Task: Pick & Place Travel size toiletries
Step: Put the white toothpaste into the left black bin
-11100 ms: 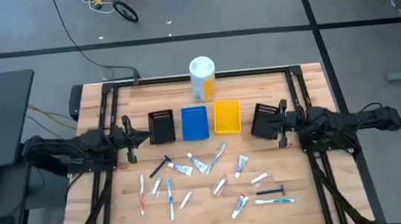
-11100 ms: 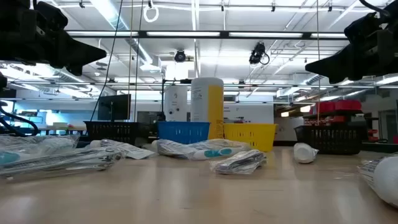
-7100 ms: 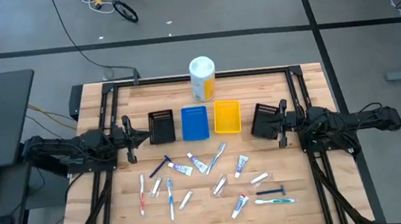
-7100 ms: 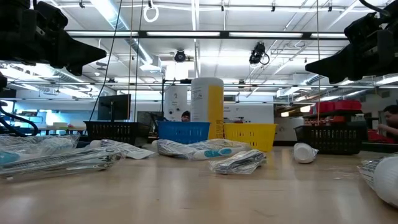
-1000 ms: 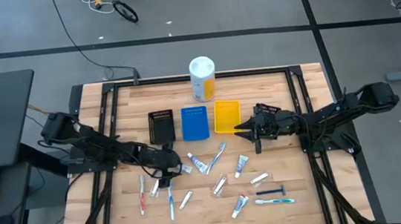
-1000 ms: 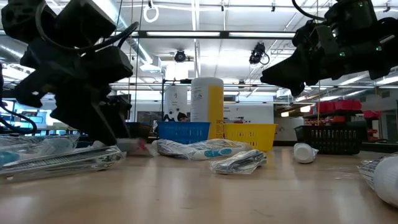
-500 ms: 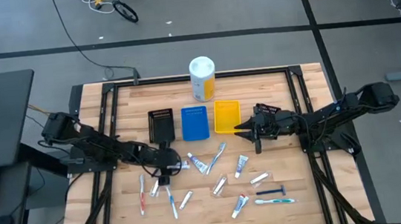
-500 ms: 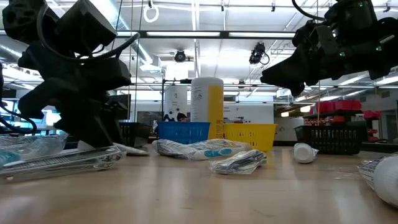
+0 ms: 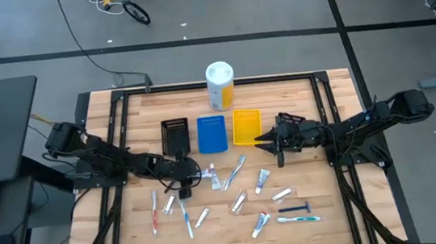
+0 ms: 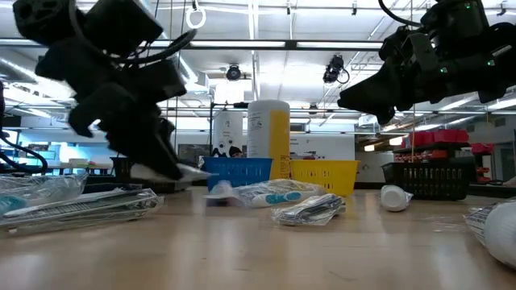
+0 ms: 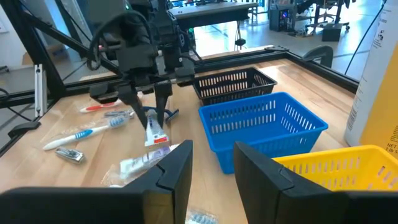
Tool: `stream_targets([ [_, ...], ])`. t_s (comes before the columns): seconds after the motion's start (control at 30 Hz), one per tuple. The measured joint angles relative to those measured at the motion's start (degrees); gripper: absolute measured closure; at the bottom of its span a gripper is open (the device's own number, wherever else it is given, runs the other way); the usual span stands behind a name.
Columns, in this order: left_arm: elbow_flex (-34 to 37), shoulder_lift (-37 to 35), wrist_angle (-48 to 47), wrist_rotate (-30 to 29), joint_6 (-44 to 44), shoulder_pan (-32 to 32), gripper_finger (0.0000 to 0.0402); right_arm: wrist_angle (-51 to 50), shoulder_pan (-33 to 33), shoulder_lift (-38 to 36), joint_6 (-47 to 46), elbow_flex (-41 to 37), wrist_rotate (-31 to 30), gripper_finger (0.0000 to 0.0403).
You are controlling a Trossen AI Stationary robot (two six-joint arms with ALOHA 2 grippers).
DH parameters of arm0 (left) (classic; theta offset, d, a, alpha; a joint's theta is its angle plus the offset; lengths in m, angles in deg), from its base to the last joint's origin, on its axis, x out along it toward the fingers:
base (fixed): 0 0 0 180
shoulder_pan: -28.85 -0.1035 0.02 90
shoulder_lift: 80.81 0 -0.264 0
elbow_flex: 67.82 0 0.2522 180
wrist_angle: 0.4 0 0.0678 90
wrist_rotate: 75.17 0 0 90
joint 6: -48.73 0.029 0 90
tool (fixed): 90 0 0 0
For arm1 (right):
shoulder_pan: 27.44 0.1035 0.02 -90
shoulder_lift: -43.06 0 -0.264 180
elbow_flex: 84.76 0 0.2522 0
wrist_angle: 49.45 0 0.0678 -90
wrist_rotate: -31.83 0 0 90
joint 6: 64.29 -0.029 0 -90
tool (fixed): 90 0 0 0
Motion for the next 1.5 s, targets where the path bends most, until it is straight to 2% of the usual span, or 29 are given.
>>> stream_targets([
  [0.13, -6.53, -1.96, -11.65, -5.51, 0.27, -0.90, 0.0292, -0.01, 0.00, 0.00, 0.00, 0.00, 0.00, 0.0278],
  [0.27, -13.77, -5.88, -30.09, -12.44, -1.43, -2.24, 0.0292, -0.12, 0.02, -0.02, 0.00, 0.00, 0.00, 0.0278],
  [0.37, -17.90, -9.62, -40.60, -14.68, -8.22, -4.48, 0.0292, -0.25, 0.00, -0.02, 0.00, 0.00, 0.00, 0.0278],
  [0.47, -18.68, -13.21, -45.31, -14.82, -14.12, -7.66, 0.0292, -0.12, 0.00, -0.02, 0.00, 0.00, 0.00, 0.0278],
  [0.57, -17.60, -15.20, -45.73, -14.84, -16.37, -10.91, 0.0292, -0.05, 0.00, -0.02, 0.00, 0.00, 0.00, 0.0278],
  [0.73, -13.29, -14.28, -43.96, -12.93, -17.38, -16.00, 0.0292, -0.25, 0.00, -0.02, 0.00, 0.00, -0.01, 0.0278],
  [1.1, -3.29, -11.50, -31.63, -11.20, -15.61, -23.44, 0.0287, -0.01, 0.00, -0.02, 0.02, 0.00, -0.06, 0.0278],
  [1.27, -2.03, -11.47, -27.43, -9.51, -11.47, -24.63, 0.0262, -0.06, 0.00, -0.02, 0.02, 0.00, -0.04, 0.0278],
  [1.5, -2.05, -11.50, -26.85, -10.79, -9.63, -26.01, 0.0218, -0.06, 0.00, -0.02, 0.02, 0.00, -0.04, 0.0278],
])
